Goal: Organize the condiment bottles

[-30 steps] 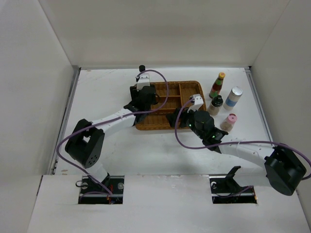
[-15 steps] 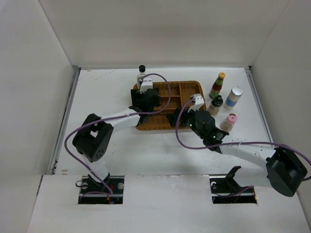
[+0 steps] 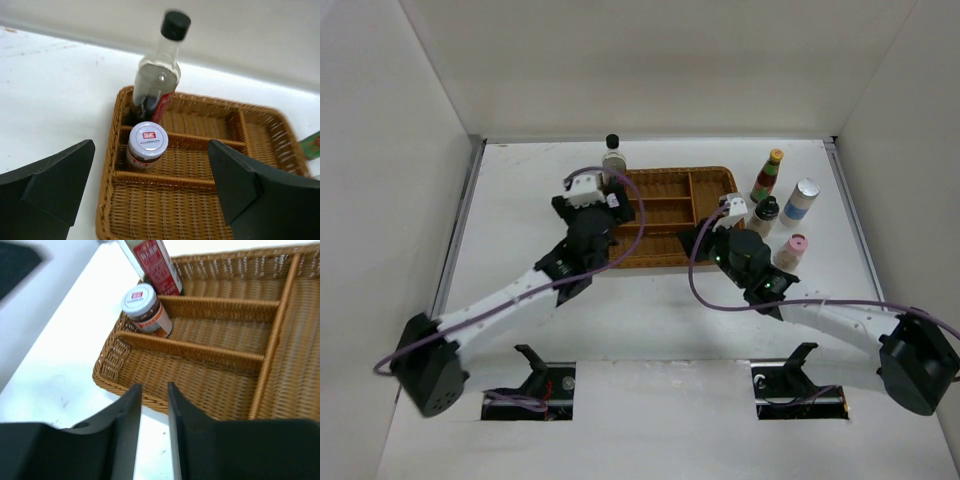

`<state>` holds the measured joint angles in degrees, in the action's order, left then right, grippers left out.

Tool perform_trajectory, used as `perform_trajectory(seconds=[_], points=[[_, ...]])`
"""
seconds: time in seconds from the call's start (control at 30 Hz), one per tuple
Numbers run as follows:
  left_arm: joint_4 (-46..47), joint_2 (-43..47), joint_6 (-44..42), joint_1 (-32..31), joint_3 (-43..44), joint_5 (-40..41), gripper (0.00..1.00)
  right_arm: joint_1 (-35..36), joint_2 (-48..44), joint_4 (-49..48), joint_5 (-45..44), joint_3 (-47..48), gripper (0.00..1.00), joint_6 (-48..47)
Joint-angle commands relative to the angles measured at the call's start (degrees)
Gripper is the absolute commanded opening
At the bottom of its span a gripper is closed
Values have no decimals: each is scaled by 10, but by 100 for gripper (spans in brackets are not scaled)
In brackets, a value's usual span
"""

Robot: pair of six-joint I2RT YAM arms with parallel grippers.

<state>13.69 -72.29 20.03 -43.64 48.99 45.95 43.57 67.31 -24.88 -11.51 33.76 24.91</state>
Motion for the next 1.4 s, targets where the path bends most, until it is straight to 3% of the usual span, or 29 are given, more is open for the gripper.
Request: perform_trajectory(seconds=[0.0,0.2,0.37,0.47,0.63,0.77,1.0,1.2,1.37], points=[[27,114,17,-17,-91,54,100,-1,-39,-26,-19,-4,30,-2],[22,338,91,-25,-292,88,100,-34,-84,3,-36,-7,33,-2],[17,442,166,-13,-392,92,100,-127,-106,125,-93,70,51,-13],[29,455,196,2,-420,85,100,-200,-81,187,-123,132,67,-28],[106,413,212,32,-442,60,100,-287,11,249,-145,226,79,-42],[150,378,218,26,-456,32,100,-316,106,271,-145,300,88,-63],[150,435,219,34,-477,45,100,-340,223,296,-147,407,89,-93],[177,372,222,36,-471,41,100,-356,286,315,-151,459,89,-102],[190,354,222,36,-471,41,100,-361,333,307,-149,488,80,-109]])
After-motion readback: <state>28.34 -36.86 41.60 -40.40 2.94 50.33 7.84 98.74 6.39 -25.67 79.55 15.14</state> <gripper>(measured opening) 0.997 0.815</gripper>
